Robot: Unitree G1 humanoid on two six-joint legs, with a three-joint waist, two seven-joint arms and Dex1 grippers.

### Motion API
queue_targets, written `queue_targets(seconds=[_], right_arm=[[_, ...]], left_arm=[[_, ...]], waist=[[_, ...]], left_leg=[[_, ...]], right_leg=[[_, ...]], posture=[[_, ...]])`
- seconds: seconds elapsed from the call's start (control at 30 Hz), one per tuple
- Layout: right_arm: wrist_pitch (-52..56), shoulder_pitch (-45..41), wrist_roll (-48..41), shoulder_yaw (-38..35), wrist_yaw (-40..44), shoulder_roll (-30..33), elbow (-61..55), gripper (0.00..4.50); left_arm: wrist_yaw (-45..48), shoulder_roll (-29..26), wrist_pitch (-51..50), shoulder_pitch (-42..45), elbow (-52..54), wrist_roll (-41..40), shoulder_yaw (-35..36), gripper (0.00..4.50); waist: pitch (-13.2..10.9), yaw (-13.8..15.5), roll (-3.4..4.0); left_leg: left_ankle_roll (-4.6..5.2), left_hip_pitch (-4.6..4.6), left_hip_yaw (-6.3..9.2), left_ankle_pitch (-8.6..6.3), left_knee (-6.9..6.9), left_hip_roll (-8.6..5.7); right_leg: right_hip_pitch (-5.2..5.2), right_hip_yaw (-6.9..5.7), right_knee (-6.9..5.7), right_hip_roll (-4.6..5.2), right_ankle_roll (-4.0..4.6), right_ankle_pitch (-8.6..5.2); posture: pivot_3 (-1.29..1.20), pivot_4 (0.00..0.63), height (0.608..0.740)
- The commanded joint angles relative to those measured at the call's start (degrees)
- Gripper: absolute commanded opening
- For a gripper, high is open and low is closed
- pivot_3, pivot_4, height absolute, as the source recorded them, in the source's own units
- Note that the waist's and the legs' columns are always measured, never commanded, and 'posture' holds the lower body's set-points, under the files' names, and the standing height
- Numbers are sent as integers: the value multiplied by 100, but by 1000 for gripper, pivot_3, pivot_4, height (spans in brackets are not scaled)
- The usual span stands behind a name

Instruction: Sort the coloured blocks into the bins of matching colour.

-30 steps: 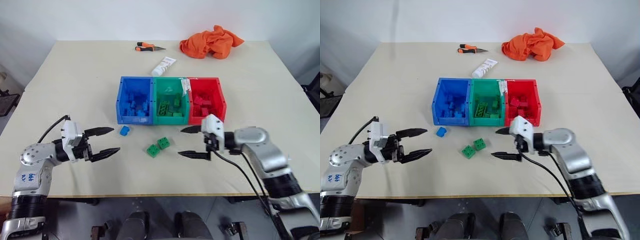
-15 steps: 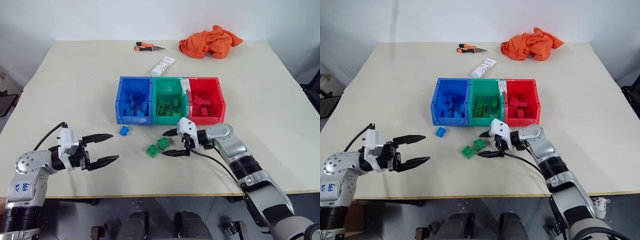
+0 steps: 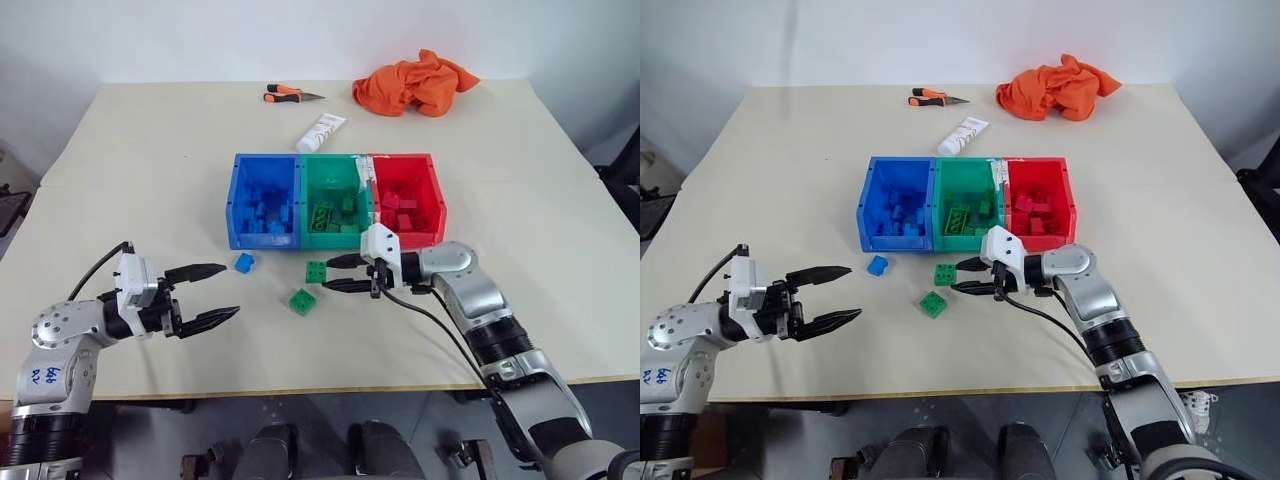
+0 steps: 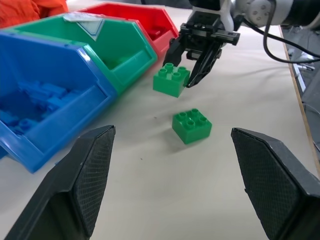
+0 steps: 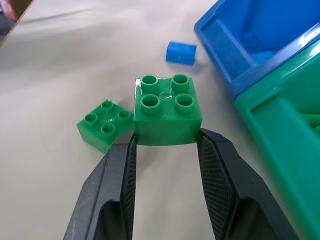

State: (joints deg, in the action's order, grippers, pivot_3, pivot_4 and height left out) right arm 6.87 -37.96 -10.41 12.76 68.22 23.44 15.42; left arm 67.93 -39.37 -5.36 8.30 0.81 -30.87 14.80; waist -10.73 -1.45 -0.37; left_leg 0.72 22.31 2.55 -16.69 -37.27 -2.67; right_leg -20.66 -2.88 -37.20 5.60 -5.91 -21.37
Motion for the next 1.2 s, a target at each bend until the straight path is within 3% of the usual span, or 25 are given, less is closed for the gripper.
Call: queue_targets(seconds=[0.03,0.3,0.6,0.63,0.73,0.97,1.2], right_arm=[[319,-192,-164,-388,-374,105,-450,1386],[308,-1479,-22,-710,-805,55,753,1386],[-295,-2222,310,-655,-843,2,1978,4362],[-352,-2233,319,-660,-821,13,1987,4475],[-359,-2014,162,-725,-524,202,1528,4475],[-185,-612,-656,-830,1147,1220,-42,4475],[-540,126,-909,-1050,2036,2052,147,4475]], left_arm=[[-14,16,67,158,-85,-25,7,3954],[-3,87,166,440,-358,49,-111,3954],[-88,144,211,620,-483,123,-218,3954],[-99,144,208,631,-489,133,-225,3954],[-184,131,143,595,-386,144,-209,3954],[-482,-111,-106,68,64,176,42,3954],[-823,-392,-370,-1225,717,113,807,3954]], waist=[[0,-2,0],[-1,-24,1],[-1,-27,1],[-1,-27,1],[-1,-26,1],[-1,2,1],[-5,-30,8]], left_leg=[[0,0,-2,0,0,0],[-2,-1,-6,1,6,0],[-1,4,-7,1,7,-1],[-1,4,-7,1,7,-1],[-2,5,-7,1,7,-1],[4,9,1,-4,5,-2],[4,1,-14,-5,7,9]], right_leg=[[0,1,1,0,0,0],[-17,3,-22,-1,0,0],[-20,2,-23,2,0,0],[-21,1,-23,2,0,0],[-22,1,-24,1,0,0],[-16,1,-19,3,0,0],[0,7,33,-3,1,-1]], posture=[[0,150,740],[0,150,740],[0,150,740],[0,150,740],[0,150,740],[0,150,740],[0,150,740]])
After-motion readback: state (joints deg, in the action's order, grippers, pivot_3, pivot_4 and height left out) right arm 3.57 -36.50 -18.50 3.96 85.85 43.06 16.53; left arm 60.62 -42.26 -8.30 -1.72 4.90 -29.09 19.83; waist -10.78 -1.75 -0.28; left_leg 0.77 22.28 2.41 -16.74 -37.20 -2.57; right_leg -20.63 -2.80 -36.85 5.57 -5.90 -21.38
